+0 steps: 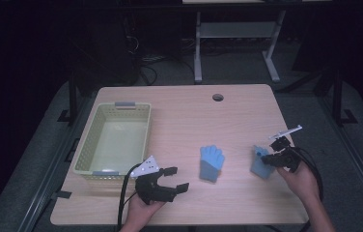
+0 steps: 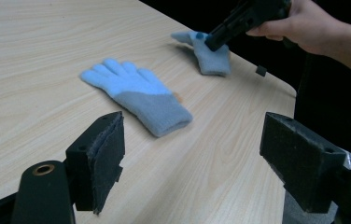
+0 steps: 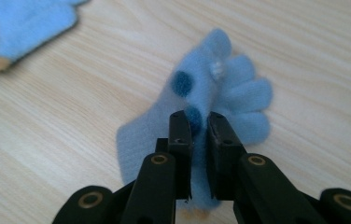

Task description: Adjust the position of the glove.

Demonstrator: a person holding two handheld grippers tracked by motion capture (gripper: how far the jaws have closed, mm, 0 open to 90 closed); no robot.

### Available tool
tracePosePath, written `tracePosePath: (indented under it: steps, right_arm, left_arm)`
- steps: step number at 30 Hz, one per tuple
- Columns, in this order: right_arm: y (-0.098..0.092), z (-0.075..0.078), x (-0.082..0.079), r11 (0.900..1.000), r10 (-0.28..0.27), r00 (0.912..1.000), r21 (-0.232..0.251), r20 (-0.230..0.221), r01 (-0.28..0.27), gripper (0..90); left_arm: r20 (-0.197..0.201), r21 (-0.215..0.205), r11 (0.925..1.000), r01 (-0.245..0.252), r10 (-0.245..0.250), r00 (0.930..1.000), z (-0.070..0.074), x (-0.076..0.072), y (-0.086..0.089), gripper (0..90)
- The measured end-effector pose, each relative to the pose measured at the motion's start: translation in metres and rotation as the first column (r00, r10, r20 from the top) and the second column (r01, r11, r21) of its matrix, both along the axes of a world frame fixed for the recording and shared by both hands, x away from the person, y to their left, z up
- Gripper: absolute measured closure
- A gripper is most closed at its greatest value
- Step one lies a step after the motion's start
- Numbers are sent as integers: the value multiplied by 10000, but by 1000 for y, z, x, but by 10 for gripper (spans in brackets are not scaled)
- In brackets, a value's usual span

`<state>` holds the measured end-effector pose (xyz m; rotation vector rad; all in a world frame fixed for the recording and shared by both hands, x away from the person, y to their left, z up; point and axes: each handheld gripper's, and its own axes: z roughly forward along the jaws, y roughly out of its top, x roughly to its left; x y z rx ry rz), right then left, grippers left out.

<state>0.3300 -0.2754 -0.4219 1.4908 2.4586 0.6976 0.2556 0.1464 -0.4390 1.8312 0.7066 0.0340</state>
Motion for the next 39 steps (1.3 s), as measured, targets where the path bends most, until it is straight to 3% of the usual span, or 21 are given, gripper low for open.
tracePosePath:
  steps: [11, 23, 39]
  right_arm:
    - [6, 22, -2, 9995, 269, 9990, 125, 345, -273, 815]
    - [14, 43, -4, 9981, 489, 9966, 343, 657, -512, 814]
    - [32, 62, -2, 9941, 900, 9915, 513, 944, -951, 814]
  left_arm:
    - [-85, -211, 9997, -149, 147, 9999, 1, 0, -1, 217]
    - [-95, -159, 9998, -90, 89, 9999, 0, 0, 0, 217]
    - [4, -178, 9997, -138, 138, 9999, 2, -1, 0, 217]
